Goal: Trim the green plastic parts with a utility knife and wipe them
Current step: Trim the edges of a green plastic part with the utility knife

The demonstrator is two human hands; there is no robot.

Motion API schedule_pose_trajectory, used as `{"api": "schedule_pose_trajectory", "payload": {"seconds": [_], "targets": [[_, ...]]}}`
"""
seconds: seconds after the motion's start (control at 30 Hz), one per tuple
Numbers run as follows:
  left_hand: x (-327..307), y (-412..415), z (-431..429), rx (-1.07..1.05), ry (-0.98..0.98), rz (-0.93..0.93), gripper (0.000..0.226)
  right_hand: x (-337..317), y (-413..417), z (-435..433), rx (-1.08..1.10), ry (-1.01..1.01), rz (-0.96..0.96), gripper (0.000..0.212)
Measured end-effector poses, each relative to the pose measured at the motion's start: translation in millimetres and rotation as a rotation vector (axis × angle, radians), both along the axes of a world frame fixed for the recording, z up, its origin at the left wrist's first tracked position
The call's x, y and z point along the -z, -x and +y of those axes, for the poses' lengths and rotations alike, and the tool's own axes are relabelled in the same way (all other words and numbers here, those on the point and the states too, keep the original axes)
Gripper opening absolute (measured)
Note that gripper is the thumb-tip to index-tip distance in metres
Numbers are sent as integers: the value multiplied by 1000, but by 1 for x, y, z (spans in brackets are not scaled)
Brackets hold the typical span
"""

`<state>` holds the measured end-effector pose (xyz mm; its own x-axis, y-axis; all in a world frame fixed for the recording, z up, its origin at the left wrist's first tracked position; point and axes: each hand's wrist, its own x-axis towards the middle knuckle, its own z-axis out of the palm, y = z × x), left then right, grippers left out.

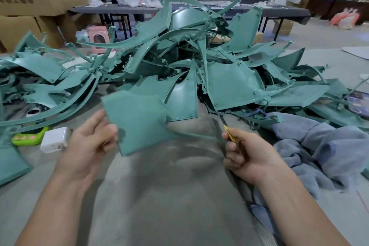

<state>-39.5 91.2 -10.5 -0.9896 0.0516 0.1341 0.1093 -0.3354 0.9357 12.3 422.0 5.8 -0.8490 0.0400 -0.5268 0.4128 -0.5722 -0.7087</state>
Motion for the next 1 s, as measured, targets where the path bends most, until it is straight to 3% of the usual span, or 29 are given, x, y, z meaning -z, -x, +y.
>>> {"api": "schedule_pose_trajectory", "payload": {"seconds": [0.07,0.13,0.27,0.4,0.43,0.57,0.67,0.83,1.0], "targets": [[1,-1,17,-299,178,-50,33,2,1,2,0,-29,16,28],[2,-2,29,-355,129,-151,14,3,0,1,-6,-107,35,28],[2,-4,40,-299,112,-264,16,1,-2,-2,39,-207,42,29],[-2,-6,43,-459,97,-256,18,-4,-3,-3,124,-270,167,22],[-1,-6,42,-526,149,-240,17,-3,-2,-4,181,-392,219,22],[-7,-13,50,-585,252,-143,29,6,-9,-19,407,-1289,523,33],[-7,-13,54,-614,246,-162,17,19,-18,-50,143,-1430,661,45],[-1,-11,54,-637,266,-164,12,29,-6,-78,-216,-1601,498,44],[-1,-9,52,-630,269,-144,27,31,-3,-79,-266,-1717,442,41]]}}
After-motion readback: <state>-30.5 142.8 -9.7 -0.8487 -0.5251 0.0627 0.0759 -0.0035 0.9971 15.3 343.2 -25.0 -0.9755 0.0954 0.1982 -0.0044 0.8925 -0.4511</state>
